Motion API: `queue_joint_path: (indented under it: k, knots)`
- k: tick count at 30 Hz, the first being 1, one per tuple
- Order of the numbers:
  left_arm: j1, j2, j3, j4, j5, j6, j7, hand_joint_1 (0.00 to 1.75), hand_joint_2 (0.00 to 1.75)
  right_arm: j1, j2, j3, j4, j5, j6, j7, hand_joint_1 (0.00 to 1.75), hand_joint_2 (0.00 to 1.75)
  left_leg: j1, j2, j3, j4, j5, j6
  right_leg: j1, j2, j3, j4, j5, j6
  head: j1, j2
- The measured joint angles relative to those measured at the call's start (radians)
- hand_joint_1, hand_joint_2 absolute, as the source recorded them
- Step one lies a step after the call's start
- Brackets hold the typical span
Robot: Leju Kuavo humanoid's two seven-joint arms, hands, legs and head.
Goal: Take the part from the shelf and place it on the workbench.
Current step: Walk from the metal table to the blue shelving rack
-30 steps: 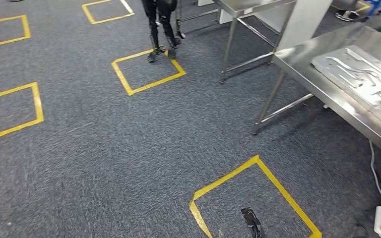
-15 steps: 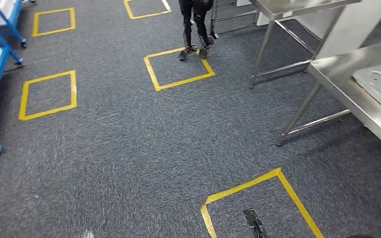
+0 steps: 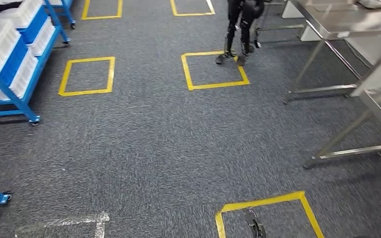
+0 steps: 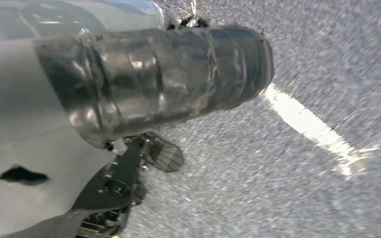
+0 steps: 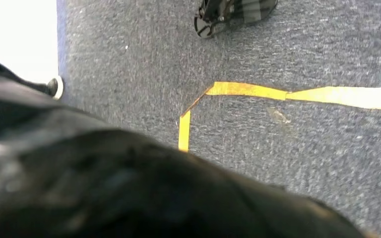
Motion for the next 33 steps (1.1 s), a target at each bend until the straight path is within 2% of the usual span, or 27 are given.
queue_joint_path:
  k: [1,2,3,5,6,7,9,10,11,13,14,15,16,17,18,20,21,22,24,25,26,28,29,30,31,32,33]
  knots:
    - [-0.003,-0.002,0.000,0.000,-0.001,0.004,0.000,0.00,0.00,0.001,-0.001,0.000,0.000,-0.001,0.003,0.003,0.00,0.00,0.000,-0.016,0.001,0.002,-0.001,-0.001,-0.002,0.002,-0.013,0.007,0.016,0.002,0.000,0.000]
    - [-0.004,-0.003,0.000,0.000,-0.002,0.008,-0.001,0.00,0.00,0.002,-0.001,0.000,0.001,-0.001,0.005,0.006,0.00,0.00,0.001,-0.032,0.001,0.005,-0.002,-0.003,-0.004,0.005,-0.008,-0.025,0.050,0.003,0.000,0.000]
    - [-0.004,-0.004,-0.001,0.000,-0.002,0.012,-0.001,0.00,0.00,0.003,-0.001,0.000,0.001,0.001,0.008,0.009,0.00,0.00,0.003,-0.047,0.002,0.010,-0.005,-0.006,-0.008,0.015,0.011,-0.084,0.093,0.005,0.000,0.000]
    - [-0.007,-0.006,-0.001,-0.001,0.000,0.017,0.000,0.00,0.00,0.003,-0.002,0.000,0.002,0.006,0.011,0.012,0.00,0.00,0.004,-0.073,-0.004,0.024,-0.012,-0.018,-0.016,0.064,0.050,-0.194,0.144,0.005,-0.001,0.000]
    - [-0.009,-0.007,-0.001,-0.001,0.001,0.018,0.000,0.00,0.00,0.002,-0.002,0.000,0.002,0.009,0.012,0.013,0.00,0.00,0.004,-0.083,-0.009,0.028,-0.014,-0.024,-0.017,0.082,0.060,-0.222,0.150,0.003,-0.001,0.000]
    - [-0.011,-0.007,-0.001,-0.001,0.002,0.018,0.001,0.00,0.00,0.001,-0.002,0.000,0.002,0.011,0.012,0.013,0.00,0.00,0.005,-0.094,-0.013,0.030,-0.013,-0.031,-0.016,0.091,0.064,-0.230,0.147,-0.001,-0.001,0.000]
    - [-0.012,-0.007,-0.001,-0.002,0.002,0.019,0.006,0.00,0.00,0.000,-0.002,0.000,0.002,0.011,0.014,0.011,0.00,0.00,0.009,-0.113,-0.020,0.027,-0.009,-0.042,-0.014,0.066,0.072,-0.237,0.151,-0.015,0.000,0.000]
    - [-0.011,-0.006,-0.001,-0.002,0.001,0.019,0.009,0.00,0.00,-0.001,-0.002,0.000,0.002,0.011,0.015,0.009,0.00,0.00,0.008,-0.104,-0.024,0.032,-0.012,-0.047,-0.014,0.053,0.077,-0.242,0.154,-0.022,-0.001,0.000]
    - [-0.012,-0.005,0.000,-0.002,0.000,0.018,0.013,0.00,0.00,0.000,-0.002,0.000,0.002,0.010,0.015,0.006,0.00,0.00,0.007,-0.077,-0.037,0.057,-0.027,-0.051,-0.015,0.039,0.081,-0.247,0.157,-0.030,-0.003,0.000]
    - [-0.018,-0.006,-0.001,-0.002,-0.005,0.017,0.017,0.00,0.00,0.001,-0.002,0.000,0.002,0.010,0.016,0.000,0.00,0.00,0.007,-0.007,-0.088,0.162,-0.080,-0.057,-0.010,0.011,0.085,-0.254,0.158,-0.040,-0.006,0.000]
    - [-0.021,-0.006,-0.001,-0.002,-0.007,0.016,0.019,0.00,0.00,0.002,-0.002,0.000,0.002,0.009,0.016,-0.002,0.00,0.00,0.008,0.015,-0.122,0.228,-0.108,-0.060,-0.006,-0.006,0.086,-0.254,0.157,-0.044,-0.008,0.000]
    - [-0.023,-0.006,-0.001,-0.002,-0.009,0.015,0.022,0.00,0.00,0.003,-0.002,0.000,0.002,0.007,0.016,-0.003,0.00,0.00,0.010,0.024,-0.146,0.276,-0.122,-0.061,-0.004,-0.021,0.087,-0.254,0.155,-0.046,-0.008,0.000]
    - [-0.024,-0.006,-0.001,-0.002,-0.012,0.013,0.025,0.00,0.00,0.003,-0.002,0.000,0.002,0.005,0.016,-0.004,0.00,0.00,0.010,0.029,-0.155,0.294,-0.120,-0.062,-0.003,-0.036,0.089,-0.254,0.153,-0.047,-0.008,0.000]
    - [-0.024,-0.006,-0.001,-0.002,-0.016,0.012,0.030,0.00,0.00,0.003,-0.002,0.000,0.002,0.000,0.018,-0.006,0.00,0.00,0.010,0.033,-0.145,0.275,-0.100,-0.061,-0.002,-0.050,0.091,-0.254,0.151,-0.047,-0.008,0.000]
    - [-0.025,-0.006,-0.001,-0.002,-0.021,0.010,0.034,0.00,0.00,0.002,-0.001,0.000,0.002,-0.004,0.019,-0.010,0.00,0.00,0.010,0.041,-0.115,0.219,-0.069,-0.059,-0.002,-0.063,0.094,-0.254,0.148,-0.045,-0.008,0.000]
    - [-0.030,-0.006,-0.001,-0.002,-0.028,0.009,0.040,0.00,0.00,0.001,0.000,0.000,0.002,-0.011,0.023,-0.017,0.00,0.00,0.002,0.081,-0.044,0.084,-0.021,-0.050,0.001,-0.087,0.101,-0.254,0.142,-0.038,-0.008,0.000]
    - [-0.034,-0.007,-0.001,-0.002,-0.030,0.008,0.042,0.00,0.00,0.001,0.000,0.000,0.002,-0.012,0.024,-0.019,0.00,0.00,-0.002,0.095,-0.020,0.041,-0.011,-0.044,0.003,-0.097,0.104,-0.254,0.138,-0.033,-0.007,0.000]
    - [-0.037,-0.007,-0.001,-0.003,-0.033,0.007,0.043,0.00,0.00,0.000,0.001,0.000,0.002,-0.013,0.024,-0.021,0.00,0.00,-0.008,0.102,-0.012,0.023,-0.011,-0.039,0.005,-0.106,0.107,-0.254,0.136,-0.028,-0.006,0.000]
    - [-0.034,-0.008,-0.001,-0.005,-0.042,0.003,0.038,0.00,0.00,-0.004,0.001,0.000,0.001,-0.023,0.021,-0.023,0.00,0.00,-0.010,0.079,-0.008,0.017,-0.010,-0.027,0.005,-0.119,0.115,-0.258,0.132,-0.017,-0.005,0.000]
    - [-0.030,-0.009,-0.001,-0.006,-0.047,0.000,0.033,0.00,0.00,-0.006,0.001,0.000,0.001,-0.030,0.017,-0.023,0.00,0.00,-0.008,0.069,-0.004,0.011,-0.007,-0.022,0.003,-0.107,0.117,-0.255,0.126,-0.012,-0.004,0.000]
    - [-0.025,-0.011,-0.001,-0.007,-0.051,-0.003,0.028,0.00,0.00,-0.006,0.002,0.000,0.000,-0.037,0.014,-0.025,0.00,0.00,-0.005,0.059,0.002,0.004,-0.004,-0.016,0.000,-0.082,0.113,-0.238,0.113,-0.007,-0.004,0.000]
    - [-0.019,-0.014,-0.001,-0.010,-0.056,-0.005,0.021,0.00,0.00,-0.004,0.002,0.000,0.000,-0.044,0.010,-0.026,0.00,0.00,-0.001,0.039,0.007,-0.004,0.000,-0.005,-0.003,-0.022,0.068,-0.141,0.059,-0.002,-0.002,0.000]
    - [-0.018,-0.015,-0.001,-0.011,-0.058,-0.006,0.020,0.00,0.00,-0.002,0.001,0.000,0.000,-0.046,0.010,-0.026,0.00,0.00,-0.001,0.026,0.007,-0.004,0.000,-0.002,-0.003,-0.006,0.032,-0.072,0.030,-0.001,-0.001,0.000]
    - [-0.016,-0.016,-0.001,-0.012,-0.058,-0.006,0.020,0.00,0.00,0.001,0.001,0.000,0.000,-0.046,0.010,-0.026,0.00,0.00,-0.002,0.012,0.007,-0.003,0.000,0.000,-0.003,0.000,0.000,-0.013,0.013,0.000,0.000,0.000]
    - [-0.013,-0.018,-0.001,-0.014,-0.058,-0.007,0.020,0.00,0.00,0.003,0.001,0.000,0.000,-0.046,0.010,-0.026,0.00,0.00,-0.002,-0.003,0.007,-0.002,0.000,0.000,-0.003,0.002,-0.020,0.015,0.015,0.001,0.000,0.000]
    - [-0.010,-0.019,-0.001,-0.014,-0.058,-0.007,0.021,0.00,0.00,0.005,0.001,0.000,0.001,-0.047,0.010,-0.027,0.00,0.00,-0.001,-0.019,0.008,0.000,-0.001,-0.001,-0.004,0.003,-0.022,0.004,0.038,0.001,0.000,0.000]
    - [-0.007,-0.020,-0.001,-0.015,-0.058,-0.007,0.022,0.00,0.00,0.005,0.001,0.000,0.001,-0.048,0.010,-0.027,0.00,0.00,0.000,-0.035,0.008,0.003,-0.002,-0.003,-0.005,0.008,-0.006,-0.046,0.077,0.000,0.000,0.000]
